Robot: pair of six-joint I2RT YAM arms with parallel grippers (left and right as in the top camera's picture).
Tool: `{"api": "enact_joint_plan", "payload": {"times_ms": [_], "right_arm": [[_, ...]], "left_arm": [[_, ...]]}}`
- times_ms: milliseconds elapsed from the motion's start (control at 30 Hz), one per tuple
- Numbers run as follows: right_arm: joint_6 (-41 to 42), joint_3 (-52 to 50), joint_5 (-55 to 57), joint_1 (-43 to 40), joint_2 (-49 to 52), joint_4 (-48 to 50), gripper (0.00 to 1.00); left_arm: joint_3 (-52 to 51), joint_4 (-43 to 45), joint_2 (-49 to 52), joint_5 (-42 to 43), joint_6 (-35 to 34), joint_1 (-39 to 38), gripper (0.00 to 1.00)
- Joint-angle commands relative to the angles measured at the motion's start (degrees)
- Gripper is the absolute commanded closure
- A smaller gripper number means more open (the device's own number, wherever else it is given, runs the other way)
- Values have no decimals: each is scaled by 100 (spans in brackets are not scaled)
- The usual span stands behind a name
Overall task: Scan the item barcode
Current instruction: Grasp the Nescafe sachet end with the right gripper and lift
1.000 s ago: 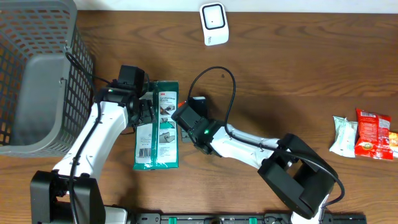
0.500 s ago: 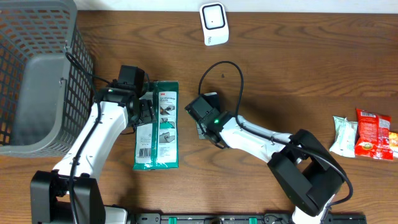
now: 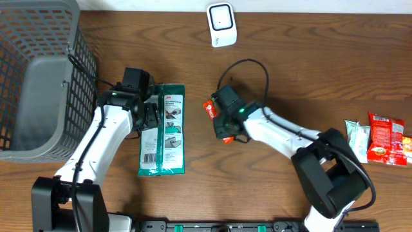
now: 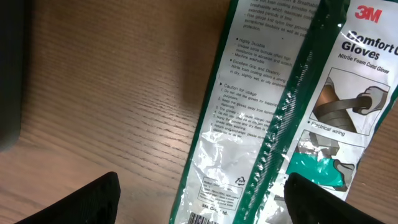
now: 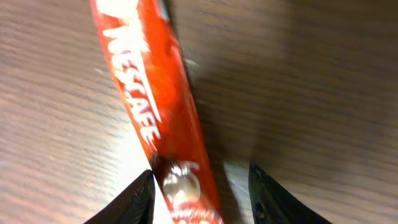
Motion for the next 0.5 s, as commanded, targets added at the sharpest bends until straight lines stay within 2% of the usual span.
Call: {"api": "enact_joint_plan", "payload": {"times_ms": [0, 200, 300, 467], "right_arm": [[-538, -31, -688, -317, -116, -245, 55], [-885, -46, -1049, -372, -216, -369, 59], [-1182, -61, -933, -282, -210, -428, 58], [-1207, -68, -540, -160, -208, -481, 60]], "left_arm": [[83, 0, -42, -33, 28, 35, 15], [83, 0, -42, -33, 28, 35, 15], [85, 0, -42, -33, 28, 35, 15], [85, 0, -42, -33, 28, 35, 15]]}}
